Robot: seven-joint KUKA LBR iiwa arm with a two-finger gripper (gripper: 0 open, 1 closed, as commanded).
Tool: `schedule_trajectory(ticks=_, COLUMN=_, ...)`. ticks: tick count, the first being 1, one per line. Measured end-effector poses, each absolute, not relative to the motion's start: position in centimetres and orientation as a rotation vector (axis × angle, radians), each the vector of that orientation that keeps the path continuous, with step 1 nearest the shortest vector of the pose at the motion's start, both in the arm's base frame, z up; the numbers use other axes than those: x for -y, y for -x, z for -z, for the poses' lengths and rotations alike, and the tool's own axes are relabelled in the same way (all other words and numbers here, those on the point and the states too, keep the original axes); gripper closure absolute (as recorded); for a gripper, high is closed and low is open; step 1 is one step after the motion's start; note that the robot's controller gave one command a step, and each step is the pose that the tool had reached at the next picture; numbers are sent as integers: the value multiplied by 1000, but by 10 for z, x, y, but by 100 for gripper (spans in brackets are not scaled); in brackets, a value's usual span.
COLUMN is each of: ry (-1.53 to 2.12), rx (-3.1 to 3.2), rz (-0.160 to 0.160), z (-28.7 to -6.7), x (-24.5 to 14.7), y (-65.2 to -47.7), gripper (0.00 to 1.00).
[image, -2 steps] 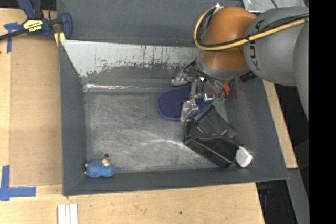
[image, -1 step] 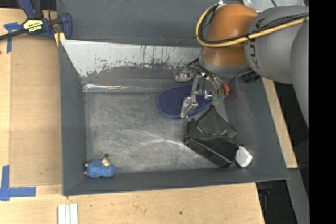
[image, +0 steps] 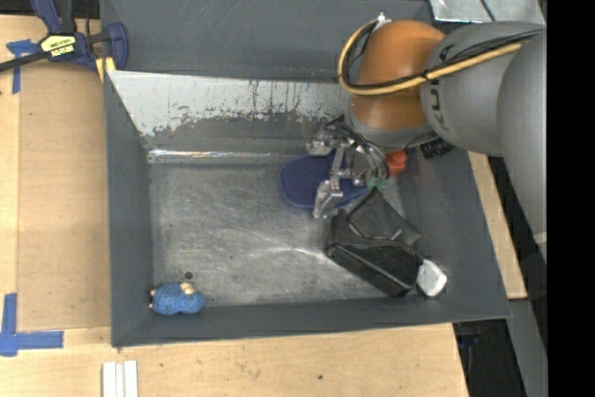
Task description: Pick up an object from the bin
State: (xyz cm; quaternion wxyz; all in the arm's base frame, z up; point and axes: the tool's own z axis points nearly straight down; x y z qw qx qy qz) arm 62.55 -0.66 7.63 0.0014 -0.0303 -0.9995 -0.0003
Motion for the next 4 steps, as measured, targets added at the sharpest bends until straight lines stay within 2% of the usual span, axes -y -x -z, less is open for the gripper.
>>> schedule_trajectory(ticks=1, ry=92, rx=3136, rz=0, z=-78, x=7, y=-625, gripper=0)
schedule_trajectory(ticks=2, ry=91, rx=3145, rz=0, z=-79, x=7, y=-627, gripper=100)
schedule_trajectory(ticks=3, ry=88, rx=3153, rz=1, z=-172, x=7, y=-630, gripper=100)
schedule_trajectory(ticks=4, ry=85, rx=3147, rz=0, z=-178, x=7, y=-631, gripper=100)
